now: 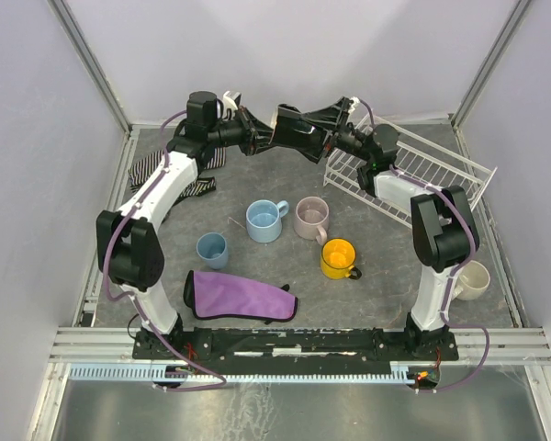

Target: Load the cups into the dish rack

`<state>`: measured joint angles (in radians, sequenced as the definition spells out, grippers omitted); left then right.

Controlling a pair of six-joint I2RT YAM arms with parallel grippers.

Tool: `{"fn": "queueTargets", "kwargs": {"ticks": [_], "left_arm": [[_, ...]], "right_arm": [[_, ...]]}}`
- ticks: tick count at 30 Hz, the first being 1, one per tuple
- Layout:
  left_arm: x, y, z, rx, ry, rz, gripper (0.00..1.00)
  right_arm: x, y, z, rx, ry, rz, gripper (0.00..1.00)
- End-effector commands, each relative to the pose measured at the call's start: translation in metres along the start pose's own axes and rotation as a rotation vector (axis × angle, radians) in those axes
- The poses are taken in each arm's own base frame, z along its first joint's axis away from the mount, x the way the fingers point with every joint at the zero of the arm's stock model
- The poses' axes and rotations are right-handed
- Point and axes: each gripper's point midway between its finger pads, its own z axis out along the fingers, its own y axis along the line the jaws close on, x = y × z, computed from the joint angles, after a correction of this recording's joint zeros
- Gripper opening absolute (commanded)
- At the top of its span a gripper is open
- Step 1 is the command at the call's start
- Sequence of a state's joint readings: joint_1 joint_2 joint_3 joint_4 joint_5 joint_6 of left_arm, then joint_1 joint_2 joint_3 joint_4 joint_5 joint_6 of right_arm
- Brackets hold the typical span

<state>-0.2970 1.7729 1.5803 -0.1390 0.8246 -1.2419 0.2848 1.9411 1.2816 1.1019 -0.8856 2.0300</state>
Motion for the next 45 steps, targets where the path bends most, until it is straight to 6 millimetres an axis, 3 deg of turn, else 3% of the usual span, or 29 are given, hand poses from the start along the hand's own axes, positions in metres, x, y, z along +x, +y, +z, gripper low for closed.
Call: {"fn": "queueTargets", "kwargs": {"ticks": [1, 4, 8, 11, 14, 17, 20, 29, 38, 45], "left_arm": [[0.025, -0.054, -0.026, 0.129, 0.049, 0.144, 0.03], [0.024, -0.051, -0.024, 0.126, 0.05, 0.144, 0.03], [0.019, -0.049, -0.02, 0.126, 0.047, 0.143, 0.03], [0.011, -0.048, -0.014, 0.124, 0.039, 0.141, 0.03], [0.005, -0.046, -0.009, 0.119, 0.039, 0.138, 0.03], [0.0, -0.044, -0.006, 0.115, 0.037, 0.137, 0.05], [-0.007, -0.038, -0.004, 0.101, 0.023, 0.133, 0.21], [-0.029, -0.026, 0.01, 0.049, -0.012, 0.164, 0.32], [-0.047, -0.012, 0.017, -0.008, -0.073, 0.158, 0.48], [-0.072, 0.022, 0.005, -0.171, -0.186, 0.145, 0.5]], "right_arm": [[0.002, 0.026, 0.006, -0.076, 0.015, -0.071, 1.0], [0.003, 0.024, 0.006, -0.077, 0.021, -0.057, 0.92], [0.009, 0.029, 0.004, -0.091, 0.043, -0.058, 0.69], [0.015, 0.029, 0.0, -0.083, 0.054, -0.068, 0.67], [0.019, 0.026, -0.002, -0.068, 0.062, -0.068, 0.54], [0.022, 0.024, -0.003, -0.064, 0.074, -0.071, 0.31], [0.024, 0.025, -0.005, -0.064, 0.078, -0.072, 0.02], [0.021, 0.035, -0.017, -0.052, 0.038, -0.102, 0.01], [0.002, 0.046, -0.047, -0.008, -0.049, -0.139, 0.01], [-0.022, 0.039, -0.083, 0.144, -0.127, -0.205, 0.01]]}}
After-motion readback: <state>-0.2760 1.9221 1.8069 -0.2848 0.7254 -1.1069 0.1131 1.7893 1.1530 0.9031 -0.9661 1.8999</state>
